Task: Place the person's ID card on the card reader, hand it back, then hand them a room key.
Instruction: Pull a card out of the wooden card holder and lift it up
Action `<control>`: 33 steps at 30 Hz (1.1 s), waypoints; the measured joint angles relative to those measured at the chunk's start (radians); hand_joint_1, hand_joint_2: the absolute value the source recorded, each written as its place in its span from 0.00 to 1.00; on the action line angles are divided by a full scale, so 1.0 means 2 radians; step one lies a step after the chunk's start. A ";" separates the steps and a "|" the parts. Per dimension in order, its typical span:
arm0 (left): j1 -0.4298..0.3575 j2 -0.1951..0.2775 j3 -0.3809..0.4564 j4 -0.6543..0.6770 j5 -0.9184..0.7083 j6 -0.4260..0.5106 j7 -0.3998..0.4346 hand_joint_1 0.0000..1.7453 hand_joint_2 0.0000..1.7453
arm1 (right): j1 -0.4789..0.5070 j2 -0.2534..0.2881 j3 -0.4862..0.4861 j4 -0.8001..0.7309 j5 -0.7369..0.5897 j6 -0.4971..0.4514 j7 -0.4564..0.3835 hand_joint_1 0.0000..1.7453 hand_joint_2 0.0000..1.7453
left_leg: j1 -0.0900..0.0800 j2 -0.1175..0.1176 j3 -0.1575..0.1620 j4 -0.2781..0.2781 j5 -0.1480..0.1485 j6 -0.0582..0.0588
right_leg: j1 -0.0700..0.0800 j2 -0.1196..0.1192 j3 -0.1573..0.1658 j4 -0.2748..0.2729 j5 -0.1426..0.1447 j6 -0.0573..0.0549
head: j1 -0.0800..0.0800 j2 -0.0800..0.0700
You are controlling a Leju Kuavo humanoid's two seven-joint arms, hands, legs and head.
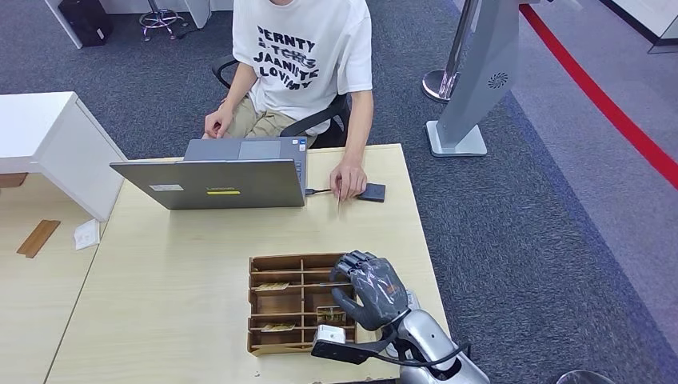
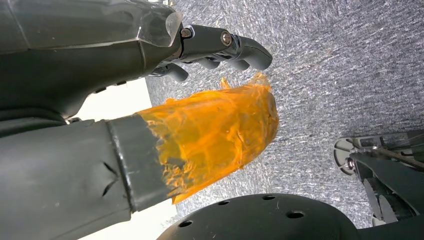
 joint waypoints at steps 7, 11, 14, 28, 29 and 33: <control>0.000 0.000 0.000 0.000 0.000 0.000 0.000 0.00 0.00 | 0.000 0.000 -0.002 0.004 0.005 0.000 0.001 0.63 1.00 | 0.000 0.000 0.000 0.000 0.000 0.000 | 0.000 0.000 0.000 0.000 0.000 0.000 | 0.000 0.000; 0.000 0.000 0.000 0.000 0.000 0.000 0.000 0.00 0.00 | 0.000 0.000 -0.003 0.006 0.006 -0.001 0.001 0.71 1.00 | 0.000 0.000 0.000 0.000 0.000 0.000 | 0.000 0.000 0.000 0.000 0.000 0.000 | 0.000 0.000; 0.000 0.000 0.000 0.000 -0.001 0.000 0.000 0.00 0.00 | 0.001 0.000 -0.004 0.007 0.008 -0.002 0.003 0.80 1.00 | 0.000 0.000 0.000 0.000 0.000 0.000 | 0.000 0.000 0.000 0.000 0.000 0.000 | 0.000 0.000; 0.000 -0.001 0.000 0.000 -0.007 -0.001 -0.001 0.00 0.00 | 0.012 -0.002 -0.023 0.007 0.005 -0.013 -0.001 1.00 1.00 | 0.000 0.000 0.000 0.000 0.000 0.000 | 0.000 0.000 0.000 0.000 0.000 0.000 | 0.000 0.000; 0.000 -0.001 0.000 0.000 -0.007 -0.001 -0.001 0.00 0.00 | 0.013 -0.002 -0.024 0.006 0.005 -0.013 -0.002 1.00 1.00 | 0.000 0.000 0.000 0.000 0.000 0.000 | 0.000 0.000 0.000 0.000 0.000 0.000 | 0.000 0.000; 0.000 -0.001 0.000 0.000 -0.007 -0.001 -0.001 0.00 0.00 | 0.016 -0.002 -0.029 0.004 0.005 -0.017 -0.005 1.00 1.00 | 0.000 0.000 0.000 0.000 0.000 0.000 | 0.000 0.000 0.000 0.000 0.000 0.000 | 0.000 0.000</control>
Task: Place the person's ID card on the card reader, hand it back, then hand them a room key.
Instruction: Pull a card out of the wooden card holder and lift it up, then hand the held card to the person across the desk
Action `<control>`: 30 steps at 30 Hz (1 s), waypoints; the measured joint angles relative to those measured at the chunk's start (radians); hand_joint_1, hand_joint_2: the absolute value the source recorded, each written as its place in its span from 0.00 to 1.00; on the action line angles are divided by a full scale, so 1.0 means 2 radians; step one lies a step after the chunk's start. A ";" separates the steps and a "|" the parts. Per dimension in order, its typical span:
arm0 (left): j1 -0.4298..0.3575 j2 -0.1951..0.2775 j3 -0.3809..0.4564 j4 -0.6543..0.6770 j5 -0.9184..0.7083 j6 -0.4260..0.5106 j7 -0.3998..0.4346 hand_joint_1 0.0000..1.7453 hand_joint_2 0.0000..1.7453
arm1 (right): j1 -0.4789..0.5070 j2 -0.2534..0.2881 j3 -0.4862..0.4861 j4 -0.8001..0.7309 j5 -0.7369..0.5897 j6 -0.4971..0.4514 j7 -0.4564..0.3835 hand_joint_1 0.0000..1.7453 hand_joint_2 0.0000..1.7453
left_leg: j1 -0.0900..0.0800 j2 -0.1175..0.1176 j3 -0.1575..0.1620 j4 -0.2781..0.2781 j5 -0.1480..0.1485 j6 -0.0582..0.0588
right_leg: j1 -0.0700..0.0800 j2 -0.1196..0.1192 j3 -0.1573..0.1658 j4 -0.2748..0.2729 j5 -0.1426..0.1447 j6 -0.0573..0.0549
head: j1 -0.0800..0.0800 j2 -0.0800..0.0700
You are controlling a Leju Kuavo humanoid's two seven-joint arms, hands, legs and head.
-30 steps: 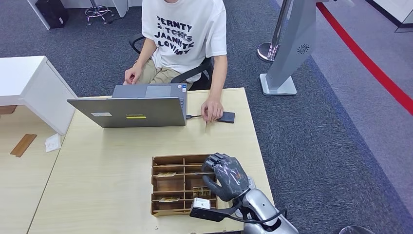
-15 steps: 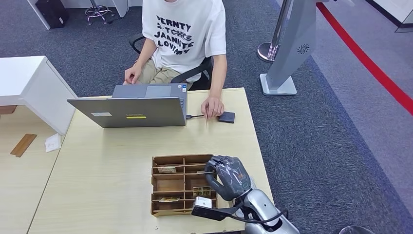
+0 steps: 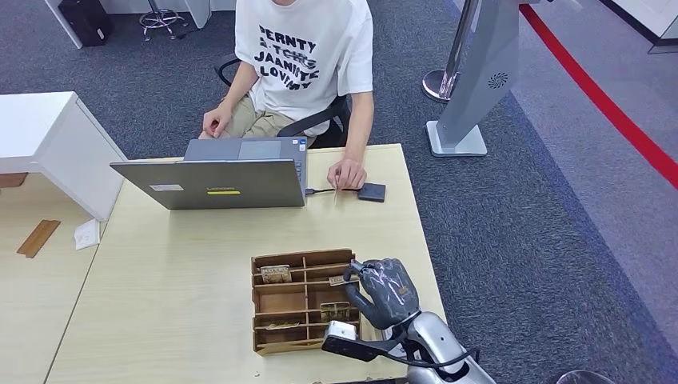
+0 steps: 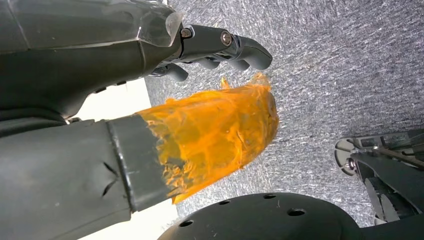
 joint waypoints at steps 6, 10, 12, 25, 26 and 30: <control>0.000 0.000 0.000 0.000 0.000 0.000 0.000 0.00 0.00 | 0.002 0.000 -0.003 -0.002 0.000 -0.001 -0.002 1.00 1.00 | 0.000 0.000 0.000 0.000 0.000 0.000 | 0.000 0.000 0.000 0.000 0.000 0.000 | 0.000 0.000; 0.000 0.000 0.000 0.000 0.000 0.000 0.000 0.00 0.00 | 0.003 0.000 -0.004 -0.004 -0.001 -0.003 -0.004 1.00 1.00 | 0.000 0.000 0.000 0.000 0.000 0.000 | 0.000 0.000 0.000 0.000 0.000 0.000 | 0.000 0.000; 0.000 0.000 0.000 0.000 0.000 0.000 0.000 0.00 0.00 | 0.005 0.000 -0.005 -0.008 -0.004 -0.006 -0.006 1.00 1.00 | 0.000 0.000 0.000 0.000 0.000 0.000 | 0.000 0.000 0.000 0.000 0.000 0.000 | 0.000 0.000; 0.000 0.000 0.000 0.000 0.010 0.001 -0.005 0.00 0.00 | 0.017 0.000 -0.048 -0.104 -0.137 0.035 -0.056 1.00 1.00 | 0.000 0.000 0.000 0.000 0.000 0.000 | 0.000 0.000 0.000 0.000 0.000 0.000 | 0.000 0.000; 0.000 0.000 0.000 0.000 0.011 0.001 -0.005 0.00 0.00 | 0.018 0.000 -0.052 -0.113 -0.155 0.044 -0.062 1.00 1.00 | 0.000 0.000 0.000 0.000 0.000 0.000 | 0.000 0.000 0.000 0.000 0.000 0.000 | 0.000 0.000; 0.000 0.000 0.001 0.000 0.013 0.002 -0.006 0.00 0.00 | 0.024 0.001 -0.069 -0.146 -0.223 0.076 -0.080 1.00 1.00 | 0.000 0.000 0.000 0.000 0.000 0.000 | 0.000 0.000 0.000 0.000 0.000 0.000 | 0.000 0.000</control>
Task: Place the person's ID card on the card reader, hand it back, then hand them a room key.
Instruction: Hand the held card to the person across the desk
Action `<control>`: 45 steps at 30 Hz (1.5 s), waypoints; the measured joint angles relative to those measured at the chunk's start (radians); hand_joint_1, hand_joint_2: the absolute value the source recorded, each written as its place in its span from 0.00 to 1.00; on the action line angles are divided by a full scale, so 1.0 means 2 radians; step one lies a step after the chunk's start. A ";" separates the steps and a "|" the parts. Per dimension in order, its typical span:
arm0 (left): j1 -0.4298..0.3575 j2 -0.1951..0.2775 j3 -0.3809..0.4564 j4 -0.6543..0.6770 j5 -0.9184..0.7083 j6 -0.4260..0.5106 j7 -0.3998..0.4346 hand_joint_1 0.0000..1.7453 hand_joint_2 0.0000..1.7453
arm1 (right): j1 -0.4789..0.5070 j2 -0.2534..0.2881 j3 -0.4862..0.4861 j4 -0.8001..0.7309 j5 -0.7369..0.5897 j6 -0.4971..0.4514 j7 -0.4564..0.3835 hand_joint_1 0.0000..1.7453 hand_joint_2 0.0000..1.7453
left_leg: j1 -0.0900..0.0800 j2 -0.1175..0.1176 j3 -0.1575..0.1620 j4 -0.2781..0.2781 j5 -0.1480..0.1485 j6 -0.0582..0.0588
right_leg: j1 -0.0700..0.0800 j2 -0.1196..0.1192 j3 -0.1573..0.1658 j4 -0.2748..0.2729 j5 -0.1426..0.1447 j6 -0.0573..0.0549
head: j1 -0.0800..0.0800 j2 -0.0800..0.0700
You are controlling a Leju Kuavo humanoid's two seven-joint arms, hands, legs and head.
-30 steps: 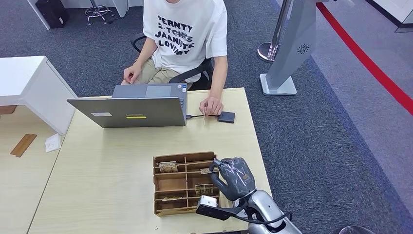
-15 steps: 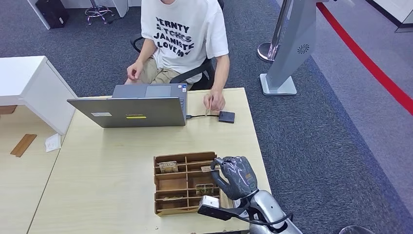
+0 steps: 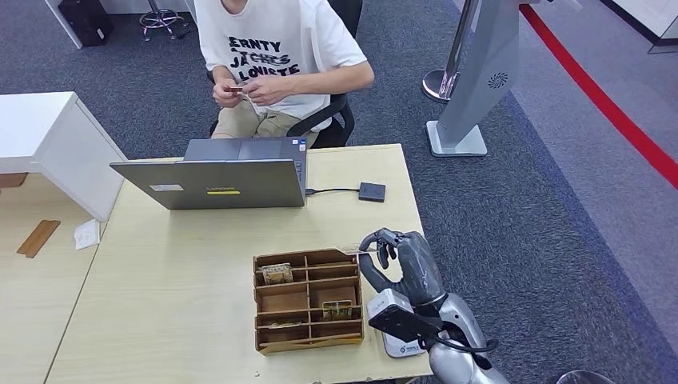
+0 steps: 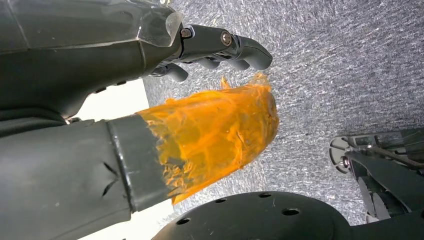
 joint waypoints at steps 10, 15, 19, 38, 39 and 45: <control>0.000 0.000 0.002 0.000 0.001 0.000 -0.002 0.00 0.00 | 0.008 0.000 -0.030 -0.047 -0.065 0.041 -0.019 1.00 1.00 | 0.000 0.000 0.000 0.000 0.000 0.000 | 0.000 0.000 0.000 0.000 0.000 0.000 | 0.000 0.000; 0.000 0.000 0.002 0.000 0.000 0.001 -0.002 0.00 0.00 | 0.010 0.001 -0.041 -0.060 -0.103 0.064 -0.026 1.00 1.00 | 0.000 0.000 0.000 0.000 0.000 0.000 | 0.000 0.000 0.000 0.000 0.000 0.000 | 0.000 0.000; 0.000 0.000 0.002 0.000 -0.003 0.000 -0.002 0.00 0.00 | 0.007 0.002 -0.048 -0.068 -0.116 0.074 -0.027 1.00 1.00 | 0.000 0.000 0.000 0.000 0.000 0.000 | 0.000 0.000 0.000 0.000 0.000 0.000 | 0.000 0.000; -0.008 0.000 -0.015 0.000 -0.042 -0.009 0.004 0.00 0.00 | -0.163 0.022 -0.031 0.011 -0.061 0.092 0.045 1.00 1.00 | 0.000 0.000 0.000 0.000 0.001 0.000 | 0.000 0.000 0.000 0.000 0.001 0.000 | 0.000 0.000; -0.009 0.000 -0.017 0.000 -0.045 -0.009 0.006 0.00 0.00 | -0.175 0.025 -0.030 0.023 -0.055 0.092 0.052 1.00 1.00 | 0.000 0.000 0.000 0.000 0.001 0.000 | 0.000 0.000 0.000 0.000 0.001 0.000 | 0.000 0.000; -0.016 0.000 -0.029 0.000 -0.053 -0.013 0.011 0.00 0.00 | -0.240 0.046 -0.020 0.105 -0.012 0.087 0.082 0.03 1.00 | 0.000 -0.001 0.000 0.000 0.001 0.001 | 0.000 0.000 0.000 0.000 0.001 0.000 | 0.000 0.000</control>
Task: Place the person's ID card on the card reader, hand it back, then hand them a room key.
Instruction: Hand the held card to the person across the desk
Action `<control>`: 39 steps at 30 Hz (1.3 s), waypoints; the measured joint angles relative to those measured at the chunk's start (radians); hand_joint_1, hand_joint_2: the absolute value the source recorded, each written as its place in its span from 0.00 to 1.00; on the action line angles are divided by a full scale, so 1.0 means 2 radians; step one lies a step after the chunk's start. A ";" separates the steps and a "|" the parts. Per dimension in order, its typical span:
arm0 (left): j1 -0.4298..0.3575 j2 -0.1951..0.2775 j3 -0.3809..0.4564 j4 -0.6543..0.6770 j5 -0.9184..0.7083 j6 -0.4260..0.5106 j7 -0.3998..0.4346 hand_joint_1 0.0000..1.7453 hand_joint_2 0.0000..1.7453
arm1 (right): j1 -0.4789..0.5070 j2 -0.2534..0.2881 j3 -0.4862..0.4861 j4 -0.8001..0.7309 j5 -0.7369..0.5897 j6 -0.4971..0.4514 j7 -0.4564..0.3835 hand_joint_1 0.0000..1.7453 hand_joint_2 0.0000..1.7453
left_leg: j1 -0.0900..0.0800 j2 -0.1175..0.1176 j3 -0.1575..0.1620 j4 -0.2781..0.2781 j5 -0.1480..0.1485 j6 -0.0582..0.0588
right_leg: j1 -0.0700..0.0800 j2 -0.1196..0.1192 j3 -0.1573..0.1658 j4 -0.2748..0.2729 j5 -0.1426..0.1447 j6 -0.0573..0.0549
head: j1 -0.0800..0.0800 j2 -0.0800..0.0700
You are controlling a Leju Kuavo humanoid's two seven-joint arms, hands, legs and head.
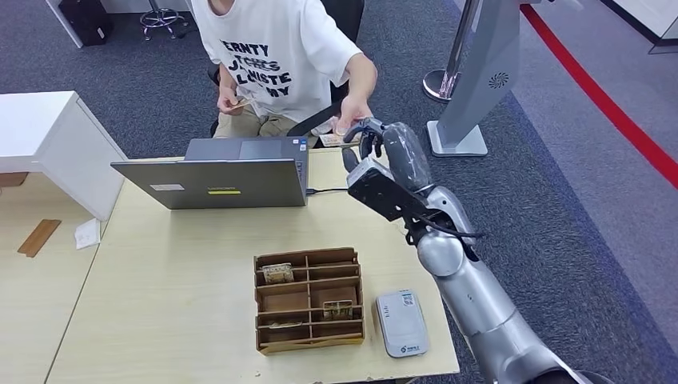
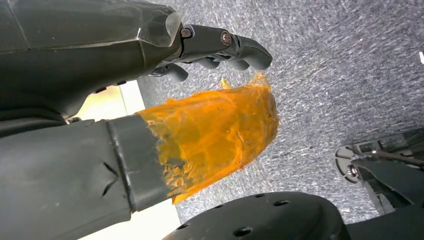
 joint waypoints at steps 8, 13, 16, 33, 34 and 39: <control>-0.002 0.000 -0.006 0.000 -0.002 0.000 0.000 0.00 0.00 | -0.026 0.014 0.010 0.053 0.012 -0.001 0.003 0.00 1.00 | 0.000 0.000 0.000 0.000 0.000 0.000 | 0.000 0.000 0.000 0.000 0.000 0.000 | 0.000 0.000; -0.002 0.000 -0.007 0.000 0.001 0.000 0.001 0.00 0.00 | -0.021 0.021 0.014 0.061 0.001 0.007 -0.001 0.00 1.00 | 0.000 0.000 0.000 0.000 0.000 0.000 | 0.000 0.000 0.000 0.000 0.000 0.000 | 0.000 0.000; -0.002 0.000 -0.007 0.000 0.002 0.000 0.001 0.00 0.00 | -0.014 0.026 0.016 0.062 -0.002 0.009 -0.004 0.00 0.50 | 0.000 0.000 0.000 0.000 0.000 0.000 | 0.000 0.000 0.000 0.000 0.000 0.000 | 0.000 0.000; 0.006 0.001 -0.007 0.000 0.019 0.005 -0.004 0.00 0.00 | 0.067 0.029 0.011 -0.014 -0.190 0.112 -0.041 0.00 0.00 | 0.000 0.000 0.000 0.000 0.000 0.000 | 0.000 0.000 0.000 0.000 0.000 0.000 | 0.000 0.000; 0.007 0.001 -0.007 0.000 0.020 0.005 -0.004 0.00 0.00 | 0.072 0.028 0.010 -0.019 -0.209 0.124 -0.044 0.00 0.00 | 0.000 0.000 0.000 0.000 0.000 0.000 | 0.000 0.000 0.000 0.000 0.000 0.000 | 0.000 0.000; 0.011 0.002 -0.007 0.000 0.028 0.004 -0.008 0.00 0.00 | 0.121 0.012 0.010 -0.060 -0.319 0.214 -0.065 0.00 0.00 | 0.000 0.000 0.000 0.000 0.000 0.000 | 0.000 0.000 0.000 0.000 0.000 0.000 | 0.000 0.000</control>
